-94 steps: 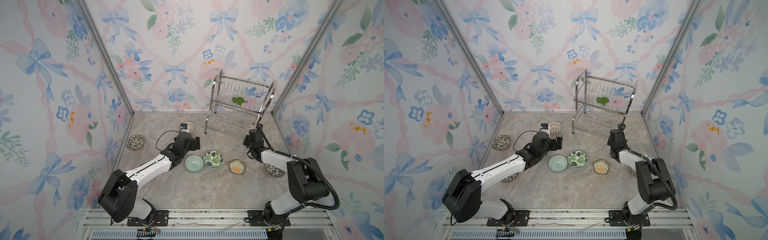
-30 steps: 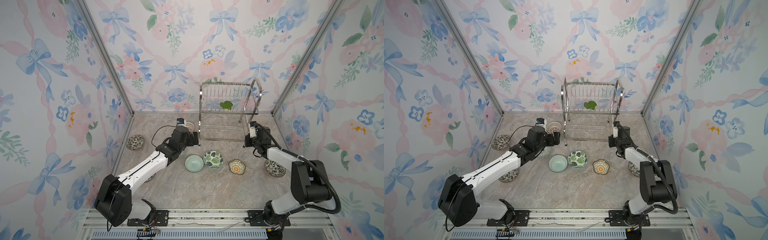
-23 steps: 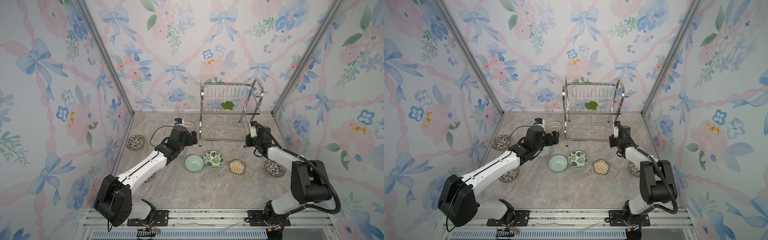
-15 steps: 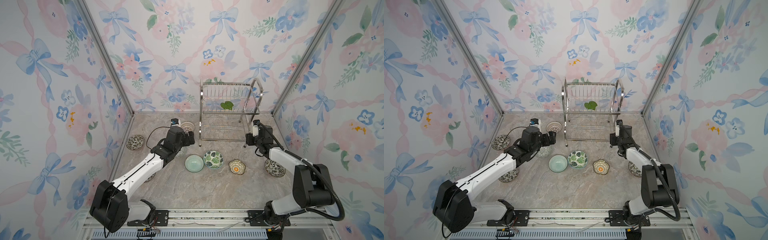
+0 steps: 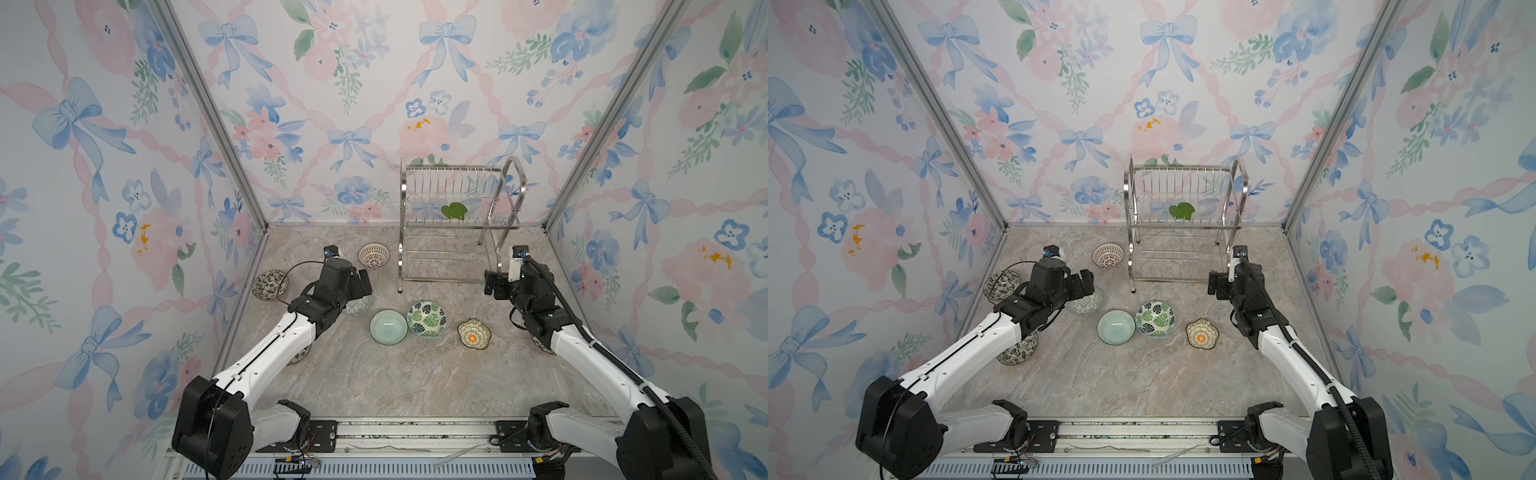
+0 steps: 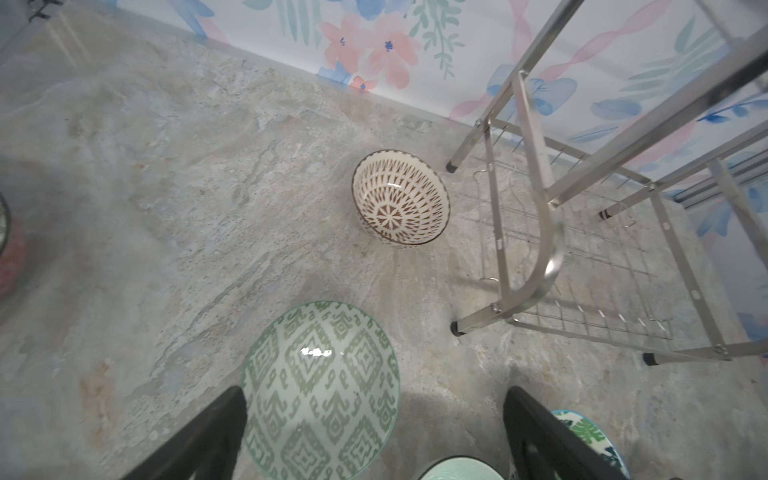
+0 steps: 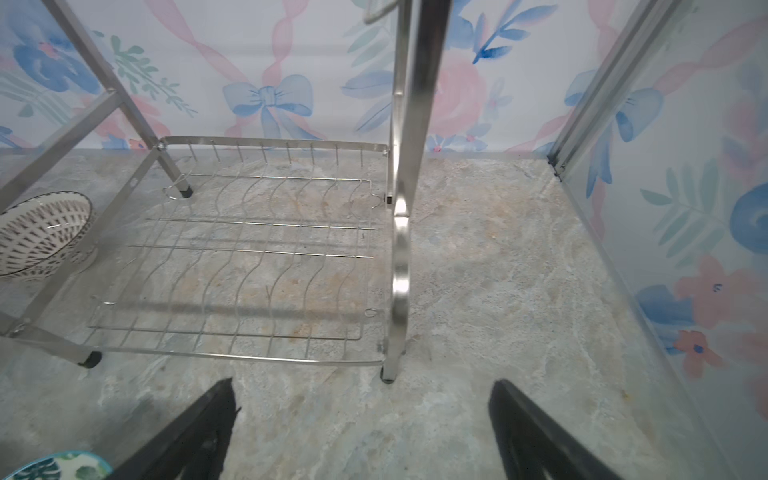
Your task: Load the bowls into the dish rack
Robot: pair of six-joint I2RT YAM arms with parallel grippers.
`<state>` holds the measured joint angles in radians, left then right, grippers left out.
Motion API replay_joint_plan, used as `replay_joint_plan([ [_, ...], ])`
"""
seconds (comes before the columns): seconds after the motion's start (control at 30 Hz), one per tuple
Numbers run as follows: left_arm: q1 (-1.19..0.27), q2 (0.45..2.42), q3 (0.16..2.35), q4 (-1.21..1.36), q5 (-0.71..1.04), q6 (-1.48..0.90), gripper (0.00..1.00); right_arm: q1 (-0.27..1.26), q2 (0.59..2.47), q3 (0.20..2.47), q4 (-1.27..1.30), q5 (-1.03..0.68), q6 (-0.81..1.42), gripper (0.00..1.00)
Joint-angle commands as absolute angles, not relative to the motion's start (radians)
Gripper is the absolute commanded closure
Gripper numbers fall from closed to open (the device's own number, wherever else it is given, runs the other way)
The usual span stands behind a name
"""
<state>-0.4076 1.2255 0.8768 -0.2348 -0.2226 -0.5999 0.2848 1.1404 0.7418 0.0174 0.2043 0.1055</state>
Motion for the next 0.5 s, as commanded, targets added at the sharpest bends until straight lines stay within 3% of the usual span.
replay_joint_plan([
  [0.0, -0.366, 1.203, 0.834, -0.319, -0.204, -0.641, 0.02, 0.384, 1.15, 0.753, -0.04, 0.283, 0.133, 0.03],
  [0.23, -0.334, 1.168, 0.766, -0.318, -0.211, -0.604, 0.02, 0.658, 1.298, 0.917, -0.135, 0.408, 0.138, 0.03],
  [0.47, -0.24, 1.259, 0.764, -0.301, -0.095, -0.644, 0.07, 0.782, 1.535, 1.133, -0.195, 0.381, 0.121, 0.03],
])
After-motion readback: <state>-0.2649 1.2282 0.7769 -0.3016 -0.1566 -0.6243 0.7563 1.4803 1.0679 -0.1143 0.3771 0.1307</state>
